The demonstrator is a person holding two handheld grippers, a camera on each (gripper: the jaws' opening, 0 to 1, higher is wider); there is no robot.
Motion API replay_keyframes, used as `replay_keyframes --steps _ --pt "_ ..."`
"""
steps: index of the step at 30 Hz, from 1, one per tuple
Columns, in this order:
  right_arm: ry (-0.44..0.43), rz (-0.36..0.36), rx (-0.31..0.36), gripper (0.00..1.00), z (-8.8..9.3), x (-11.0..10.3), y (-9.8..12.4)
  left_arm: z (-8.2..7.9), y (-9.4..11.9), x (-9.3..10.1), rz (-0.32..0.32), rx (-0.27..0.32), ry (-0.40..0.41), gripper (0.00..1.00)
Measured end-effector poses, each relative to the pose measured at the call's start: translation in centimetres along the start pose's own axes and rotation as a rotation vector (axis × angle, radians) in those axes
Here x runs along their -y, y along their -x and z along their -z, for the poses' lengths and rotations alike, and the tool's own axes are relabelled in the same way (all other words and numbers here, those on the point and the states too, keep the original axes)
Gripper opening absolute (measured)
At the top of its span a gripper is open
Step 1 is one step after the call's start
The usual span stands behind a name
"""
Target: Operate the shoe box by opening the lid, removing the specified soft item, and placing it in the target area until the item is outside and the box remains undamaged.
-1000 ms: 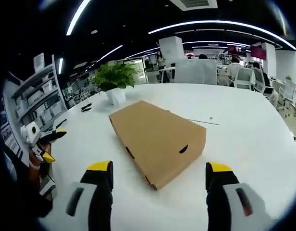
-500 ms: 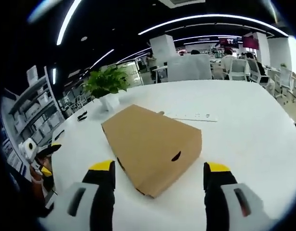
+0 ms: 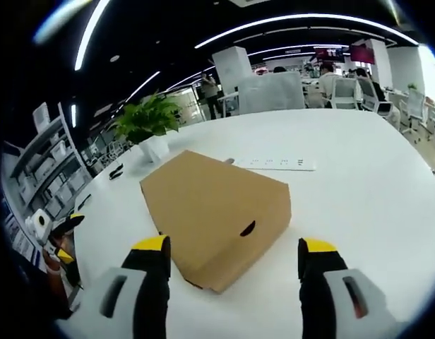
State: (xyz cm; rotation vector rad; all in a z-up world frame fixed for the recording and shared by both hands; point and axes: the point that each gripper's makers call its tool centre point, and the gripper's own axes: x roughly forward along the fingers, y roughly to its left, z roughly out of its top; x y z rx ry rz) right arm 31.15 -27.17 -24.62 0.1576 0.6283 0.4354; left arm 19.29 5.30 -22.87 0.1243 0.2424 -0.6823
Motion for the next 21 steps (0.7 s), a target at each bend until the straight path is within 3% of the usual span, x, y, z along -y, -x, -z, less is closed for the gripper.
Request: replay_keyframes --steps 21 --pt "-0.053 0.015 -0.03 0.73 0.7 1.1 -1.4 0.2 0.3 -0.3 0.0 -0.004 0.004 0.84"
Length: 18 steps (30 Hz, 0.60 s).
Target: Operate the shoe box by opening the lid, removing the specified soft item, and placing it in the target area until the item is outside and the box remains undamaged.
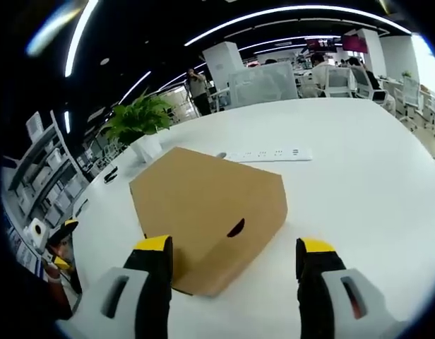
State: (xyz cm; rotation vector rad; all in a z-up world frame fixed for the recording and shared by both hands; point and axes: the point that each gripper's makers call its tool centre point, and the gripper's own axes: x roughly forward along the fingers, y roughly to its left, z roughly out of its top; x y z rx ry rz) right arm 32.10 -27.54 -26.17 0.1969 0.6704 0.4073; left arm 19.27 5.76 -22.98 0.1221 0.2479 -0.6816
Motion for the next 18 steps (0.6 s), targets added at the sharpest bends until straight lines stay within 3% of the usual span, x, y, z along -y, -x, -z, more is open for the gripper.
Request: replay_keyframes --steps 18 --pt "-0.035 0.013 -0.009 0.73 0.3 1.3 -0.3 0.3 0.2 0.2 -0.01 -0.008 -0.003 0.84"
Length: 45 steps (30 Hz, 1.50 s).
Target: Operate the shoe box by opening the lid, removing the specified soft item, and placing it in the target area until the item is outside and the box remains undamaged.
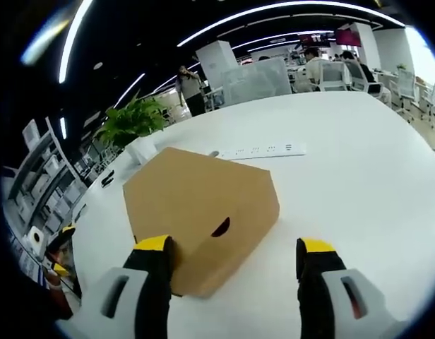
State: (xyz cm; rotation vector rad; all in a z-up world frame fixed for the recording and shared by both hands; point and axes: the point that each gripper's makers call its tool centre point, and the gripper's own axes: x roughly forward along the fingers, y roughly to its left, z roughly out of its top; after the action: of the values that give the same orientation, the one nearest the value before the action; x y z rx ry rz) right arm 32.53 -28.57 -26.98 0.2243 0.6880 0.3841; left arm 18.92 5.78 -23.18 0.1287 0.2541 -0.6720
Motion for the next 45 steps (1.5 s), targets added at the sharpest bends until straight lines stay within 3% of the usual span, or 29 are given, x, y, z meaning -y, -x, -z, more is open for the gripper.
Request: replay_keyframes --steps 20,27,30,36,39,42,45 --pt "-0.058 0.003 -0.011 0.79 0.4 0.7 -0.1 -0.2 0.6 0.4 0.009 0.006 -0.008 0.84" --pt "-0.122 -0.013 -0.027 0.81 0.9 0.9 -0.1 -0.3 0.7 0.8 0.016 0.008 -0.009 0.84" --pt "-0.198 -0.036 -0.049 0.79 1.5 0.5 -0.4 -0.5 0.9 0.9 0.02 0.017 -0.006 0.84" --pt "-0.24 -0.051 -0.066 0.8 1.7 0.7 -0.5 -0.5 1.2 1.0 0.023 0.017 -0.007 0.84" --pt "-0.265 -0.065 -0.106 0.8 1.8 0.7 -0.5 -0.4 1.1 1.1 0.026 0.008 -0.015 0.84" --pt "-0.347 -0.101 -0.152 0.8 2.3 0.4 -0.6 -0.6 1.0 1.3 0.029 0.007 -0.022 0.84" --pt "-0.339 -0.095 -0.144 0.8 2.1 0.7 -0.6 -0.7 0.9 1.4 0.032 0.005 -0.024 0.84"
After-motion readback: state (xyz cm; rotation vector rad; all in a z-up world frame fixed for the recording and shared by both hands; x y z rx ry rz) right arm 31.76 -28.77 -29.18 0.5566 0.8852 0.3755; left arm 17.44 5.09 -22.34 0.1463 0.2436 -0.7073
